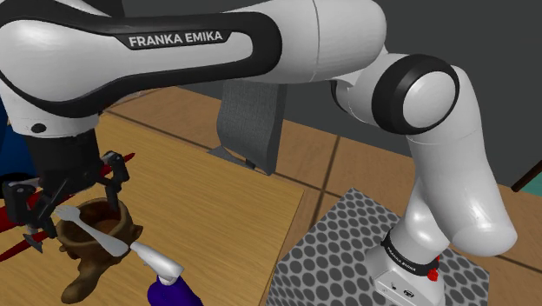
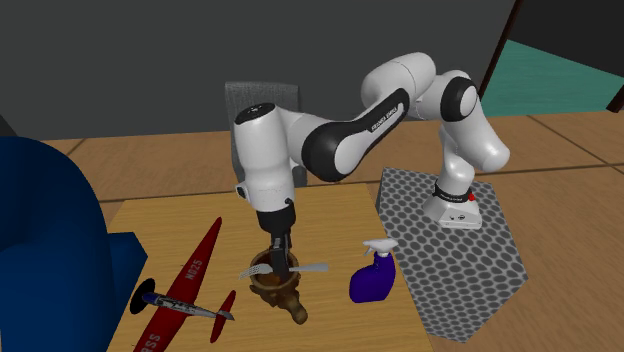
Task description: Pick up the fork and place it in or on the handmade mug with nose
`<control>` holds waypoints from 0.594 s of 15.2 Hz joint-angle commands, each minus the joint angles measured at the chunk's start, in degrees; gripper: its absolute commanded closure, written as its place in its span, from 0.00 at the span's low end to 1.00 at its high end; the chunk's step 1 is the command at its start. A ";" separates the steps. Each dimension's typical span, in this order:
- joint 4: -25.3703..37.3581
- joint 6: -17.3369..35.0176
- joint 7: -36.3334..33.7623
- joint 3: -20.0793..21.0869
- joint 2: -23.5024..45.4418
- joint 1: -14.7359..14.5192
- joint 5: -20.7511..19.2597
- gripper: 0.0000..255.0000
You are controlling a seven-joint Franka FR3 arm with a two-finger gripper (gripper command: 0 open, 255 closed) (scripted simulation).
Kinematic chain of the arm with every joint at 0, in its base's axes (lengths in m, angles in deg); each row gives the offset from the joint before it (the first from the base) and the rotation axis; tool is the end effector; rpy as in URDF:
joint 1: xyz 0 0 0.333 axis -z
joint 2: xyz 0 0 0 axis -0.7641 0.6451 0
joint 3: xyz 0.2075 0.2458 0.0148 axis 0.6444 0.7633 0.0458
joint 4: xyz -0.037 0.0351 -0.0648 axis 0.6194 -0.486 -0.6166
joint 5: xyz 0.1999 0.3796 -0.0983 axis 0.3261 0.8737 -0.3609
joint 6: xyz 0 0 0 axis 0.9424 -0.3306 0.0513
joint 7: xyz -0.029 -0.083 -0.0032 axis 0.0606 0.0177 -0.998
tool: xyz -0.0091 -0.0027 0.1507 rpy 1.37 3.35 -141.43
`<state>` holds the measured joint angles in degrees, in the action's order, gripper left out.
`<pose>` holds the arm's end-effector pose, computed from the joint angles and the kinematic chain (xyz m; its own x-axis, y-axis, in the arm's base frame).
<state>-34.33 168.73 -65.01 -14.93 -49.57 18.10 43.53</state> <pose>0.5153 0.5941 0.3990 0.9454 0.3108 -0.0986 0.2865 -0.9362 -0.2036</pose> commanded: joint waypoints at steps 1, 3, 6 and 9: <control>3.81 -3.64 0.08 -0.03 0.22 -0.06 -0.04 0.00; 5.77 -5.34 0.07 -0.06 0.48 -0.19 -0.11 0.00; 5.77 -5.34 0.07 -0.06 0.48 -0.19 -0.11 0.00; 5.77 -5.34 0.07 -0.06 0.48 -0.19 -0.11 0.00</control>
<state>-28.57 163.40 -64.94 -14.99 -49.09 17.92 43.42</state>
